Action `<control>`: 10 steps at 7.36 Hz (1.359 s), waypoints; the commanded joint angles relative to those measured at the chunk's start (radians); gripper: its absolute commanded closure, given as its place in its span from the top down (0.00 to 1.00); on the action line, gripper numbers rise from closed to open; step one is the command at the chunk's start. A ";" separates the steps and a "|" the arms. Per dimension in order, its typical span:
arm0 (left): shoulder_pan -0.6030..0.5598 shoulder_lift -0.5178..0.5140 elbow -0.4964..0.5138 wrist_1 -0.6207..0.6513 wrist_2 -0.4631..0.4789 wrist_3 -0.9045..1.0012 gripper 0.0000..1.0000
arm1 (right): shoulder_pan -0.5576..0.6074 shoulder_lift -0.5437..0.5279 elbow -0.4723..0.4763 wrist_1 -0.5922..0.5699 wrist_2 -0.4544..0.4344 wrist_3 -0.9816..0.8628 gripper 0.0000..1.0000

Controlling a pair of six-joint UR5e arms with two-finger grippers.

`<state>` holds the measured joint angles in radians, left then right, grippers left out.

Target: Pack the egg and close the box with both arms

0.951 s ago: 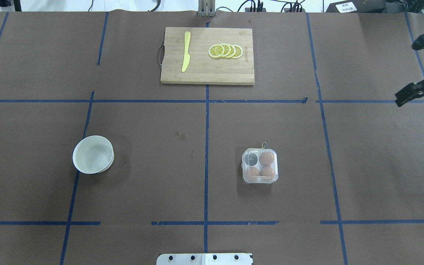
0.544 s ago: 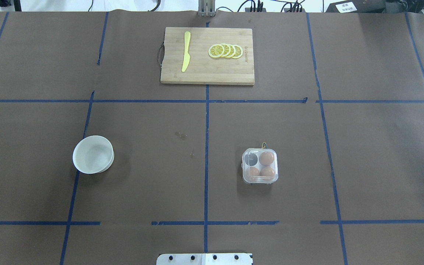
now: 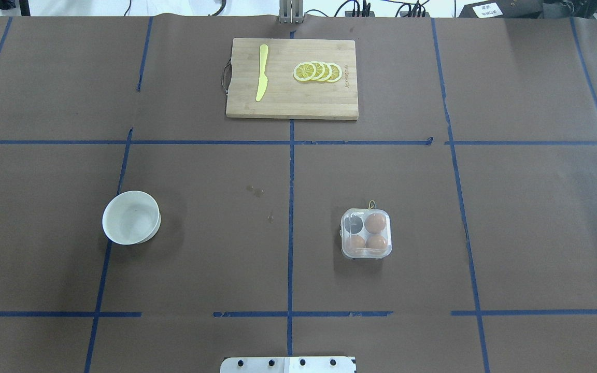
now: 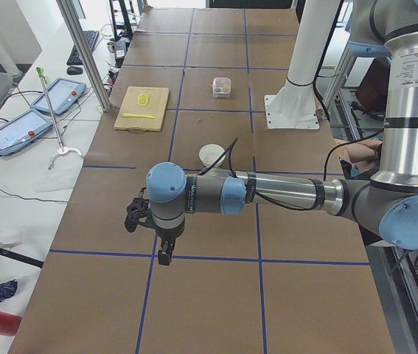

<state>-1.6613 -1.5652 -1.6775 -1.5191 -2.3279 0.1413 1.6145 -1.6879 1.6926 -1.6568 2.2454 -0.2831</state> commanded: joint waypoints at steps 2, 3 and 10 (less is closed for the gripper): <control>0.002 -0.001 -0.001 -0.001 -0.001 0.000 1.00 | 0.005 -0.007 -0.045 0.063 0.022 0.005 1.00; 0.017 0.001 0.018 -0.001 0.001 -0.002 1.00 | 0.005 -0.007 -0.045 0.061 0.020 0.007 1.00; 0.074 0.002 0.058 0.001 -0.001 -0.005 1.00 | 0.005 -0.019 -0.044 0.063 0.019 0.005 1.00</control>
<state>-1.5883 -1.5638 -1.6218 -1.5188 -2.3311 0.1403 1.6199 -1.7027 1.6495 -1.5938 2.2642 -0.2774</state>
